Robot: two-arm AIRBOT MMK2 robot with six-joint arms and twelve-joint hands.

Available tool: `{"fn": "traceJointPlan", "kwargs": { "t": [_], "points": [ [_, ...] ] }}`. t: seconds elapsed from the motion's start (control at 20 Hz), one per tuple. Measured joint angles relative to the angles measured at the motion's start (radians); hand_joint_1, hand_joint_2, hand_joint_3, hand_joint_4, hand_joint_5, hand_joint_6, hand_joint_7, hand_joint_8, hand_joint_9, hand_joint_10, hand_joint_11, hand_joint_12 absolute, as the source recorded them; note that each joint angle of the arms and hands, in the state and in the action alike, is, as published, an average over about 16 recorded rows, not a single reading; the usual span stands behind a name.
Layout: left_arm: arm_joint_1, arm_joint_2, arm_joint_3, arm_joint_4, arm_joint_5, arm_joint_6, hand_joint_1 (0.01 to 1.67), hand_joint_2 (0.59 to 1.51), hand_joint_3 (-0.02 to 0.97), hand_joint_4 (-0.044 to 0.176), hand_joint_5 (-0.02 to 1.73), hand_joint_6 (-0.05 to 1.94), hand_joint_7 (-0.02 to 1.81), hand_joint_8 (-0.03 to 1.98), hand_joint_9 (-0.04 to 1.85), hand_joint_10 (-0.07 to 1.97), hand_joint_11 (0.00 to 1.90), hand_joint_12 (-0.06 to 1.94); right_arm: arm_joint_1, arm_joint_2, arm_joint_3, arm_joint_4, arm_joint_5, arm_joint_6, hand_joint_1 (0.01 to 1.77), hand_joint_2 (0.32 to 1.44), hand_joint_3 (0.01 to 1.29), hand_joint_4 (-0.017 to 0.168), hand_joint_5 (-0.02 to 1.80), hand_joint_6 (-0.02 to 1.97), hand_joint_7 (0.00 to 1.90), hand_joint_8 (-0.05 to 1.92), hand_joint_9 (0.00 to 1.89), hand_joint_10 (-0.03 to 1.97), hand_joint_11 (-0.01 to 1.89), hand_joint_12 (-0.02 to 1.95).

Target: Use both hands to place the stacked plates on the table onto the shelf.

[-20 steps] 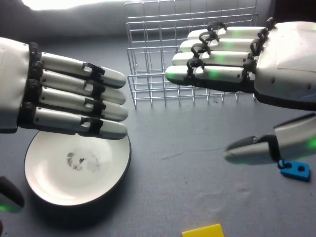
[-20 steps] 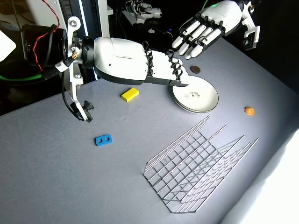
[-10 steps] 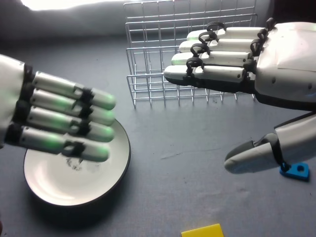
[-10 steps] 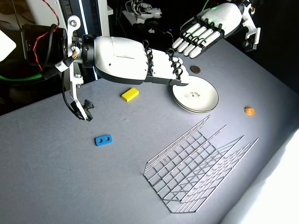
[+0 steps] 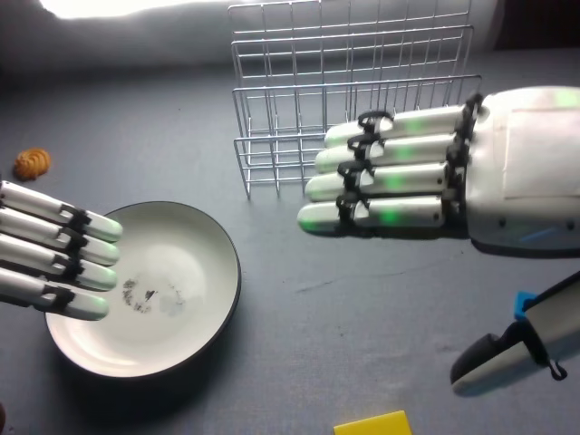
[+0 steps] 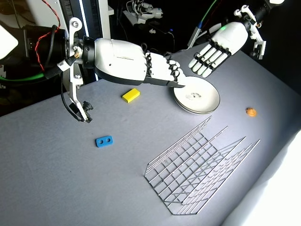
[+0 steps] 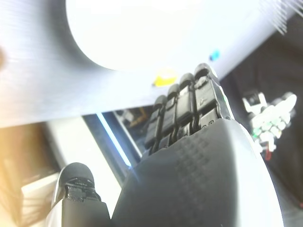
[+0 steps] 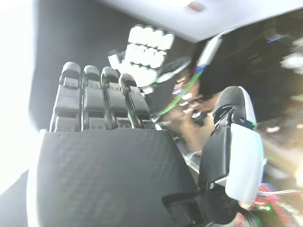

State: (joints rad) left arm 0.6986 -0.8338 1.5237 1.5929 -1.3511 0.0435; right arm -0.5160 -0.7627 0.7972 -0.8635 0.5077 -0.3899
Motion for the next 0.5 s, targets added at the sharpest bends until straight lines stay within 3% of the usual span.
{"fn": "traceJointPlan", "kwargs": {
  "t": [0.5],
  "points": [
    [0.15, -0.075, 0.074, -0.055, 0.037, 0.034, 0.02, 1.043, 0.027, 0.003, 0.02, 0.0, 0.01, 0.01, 0.01, 0.01, 0.02, -0.02, 0.001, -0.001, -0.001, -0.083, -0.005, 0.045, 0.25, 0.98, 0.02, 0.001, 0.02, 0.01, 0.02, 0.02, 0.02, 0.0, 0.02, 0.01]
  ]
}}
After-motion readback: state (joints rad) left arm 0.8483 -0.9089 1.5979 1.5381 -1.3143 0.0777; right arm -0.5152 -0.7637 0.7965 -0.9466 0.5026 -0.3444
